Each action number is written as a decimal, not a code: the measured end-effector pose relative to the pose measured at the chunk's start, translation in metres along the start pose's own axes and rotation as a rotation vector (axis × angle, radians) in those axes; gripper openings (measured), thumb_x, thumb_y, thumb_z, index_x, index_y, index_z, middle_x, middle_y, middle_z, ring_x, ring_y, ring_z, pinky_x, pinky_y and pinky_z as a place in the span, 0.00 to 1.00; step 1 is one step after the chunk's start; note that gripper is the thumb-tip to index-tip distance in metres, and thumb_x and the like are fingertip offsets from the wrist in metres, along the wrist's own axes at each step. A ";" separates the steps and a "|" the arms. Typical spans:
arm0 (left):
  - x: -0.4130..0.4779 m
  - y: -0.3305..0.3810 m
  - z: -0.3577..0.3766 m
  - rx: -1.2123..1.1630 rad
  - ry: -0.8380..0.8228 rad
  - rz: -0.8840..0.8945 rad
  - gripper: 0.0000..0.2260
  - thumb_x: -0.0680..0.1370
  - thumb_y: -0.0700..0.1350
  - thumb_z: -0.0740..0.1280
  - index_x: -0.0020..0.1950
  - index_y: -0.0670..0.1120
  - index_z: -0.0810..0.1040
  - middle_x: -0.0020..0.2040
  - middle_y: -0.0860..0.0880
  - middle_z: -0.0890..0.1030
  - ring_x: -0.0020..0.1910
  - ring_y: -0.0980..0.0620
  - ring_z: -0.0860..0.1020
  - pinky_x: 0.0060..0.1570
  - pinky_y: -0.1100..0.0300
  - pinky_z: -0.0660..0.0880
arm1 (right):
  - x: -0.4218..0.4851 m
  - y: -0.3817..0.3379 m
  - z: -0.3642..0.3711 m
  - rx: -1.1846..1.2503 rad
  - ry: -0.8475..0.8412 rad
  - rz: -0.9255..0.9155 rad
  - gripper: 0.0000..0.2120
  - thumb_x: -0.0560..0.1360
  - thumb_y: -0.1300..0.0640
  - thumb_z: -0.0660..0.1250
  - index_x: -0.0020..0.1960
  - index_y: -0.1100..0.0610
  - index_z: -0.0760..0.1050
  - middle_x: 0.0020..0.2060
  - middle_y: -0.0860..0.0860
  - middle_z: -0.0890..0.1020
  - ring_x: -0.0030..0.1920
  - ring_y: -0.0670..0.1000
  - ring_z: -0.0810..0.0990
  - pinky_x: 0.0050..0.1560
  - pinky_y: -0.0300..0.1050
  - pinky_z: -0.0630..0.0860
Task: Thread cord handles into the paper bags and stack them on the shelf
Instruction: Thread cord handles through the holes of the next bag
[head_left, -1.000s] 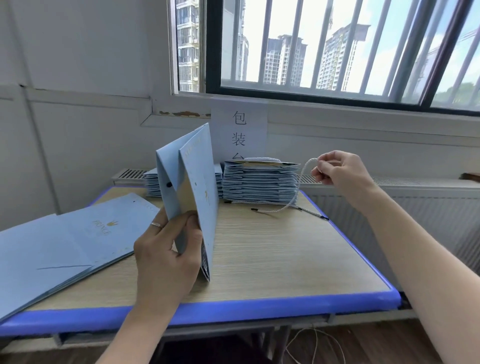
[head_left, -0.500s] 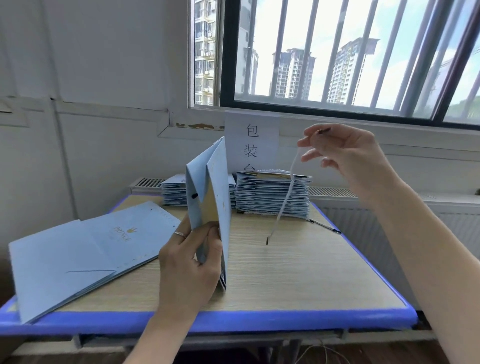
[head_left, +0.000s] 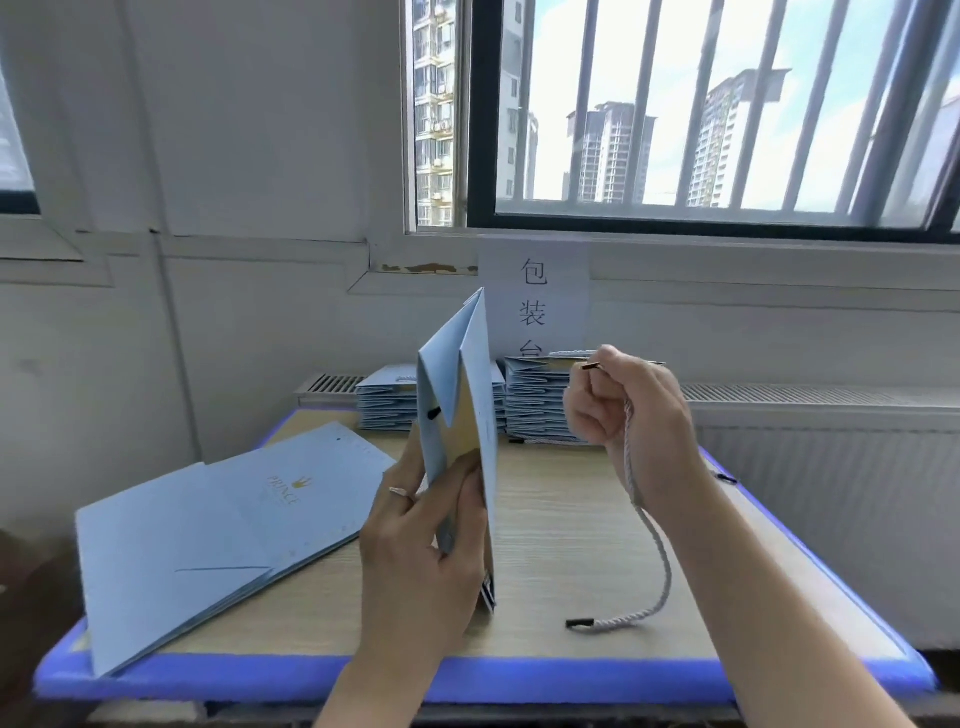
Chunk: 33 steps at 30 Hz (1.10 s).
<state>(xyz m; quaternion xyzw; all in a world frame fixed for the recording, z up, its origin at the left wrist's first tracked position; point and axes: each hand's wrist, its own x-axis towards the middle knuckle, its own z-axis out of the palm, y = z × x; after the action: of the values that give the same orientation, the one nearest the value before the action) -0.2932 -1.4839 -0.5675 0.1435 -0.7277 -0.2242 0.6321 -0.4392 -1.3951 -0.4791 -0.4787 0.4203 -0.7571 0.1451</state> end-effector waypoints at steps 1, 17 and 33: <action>0.001 0.001 0.000 0.007 0.017 0.048 0.14 0.78 0.48 0.63 0.60 0.57 0.81 0.69 0.47 0.75 0.58 0.67 0.76 0.49 0.75 0.71 | 0.000 0.006 0.002 -0.002 -0.007 -0.003 0.19 0.77 0.56 0.56 0.29 0.50 0.56 0.25 0.50 0.59 0.28 0.50 0.57 0.27 0.39 0.57; 0.030 -0.001 0.013 0.078 0.184 0.147 0.11 0.78 0.46 0.67 0.52 0.43 0.86 0.66 0.47 0.78 0.59 0.77 0.70 0.51 0.79 0.68 | -0.012 0.041 0.013 -0.151 -0.228 -0.172 0.14 0.79 0.54 0.61 0.36 0.49 0.78 0.31 0.44 0.76 0.34 0.46 0.71 0.37 0.38 0.66; 0.028 0.008 0.014 -0.030 0.159 0.082 0.14 0.80 0.52 0.65 0.58 0.46 0.84 0.67 0.51 0.77 0.59 0.73 0.73 0.49 0.75 0.72 | -0.016 0.038 0.020 -0.348 -0.244 -0.200 0.17 0.81 0.59 0.61 0.34 0.49 0.71 0.29 0.42 0.71 0.33 0.43 0.68 0.37 0.33 0.66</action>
<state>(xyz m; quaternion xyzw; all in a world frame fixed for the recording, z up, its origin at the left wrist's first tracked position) -0.3112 -1.4890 -0.5414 0.1216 -0.6772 -0.1970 0.6985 -0.4215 -1.4183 -0.5143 -0.6236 0.4743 -0.6205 0.0345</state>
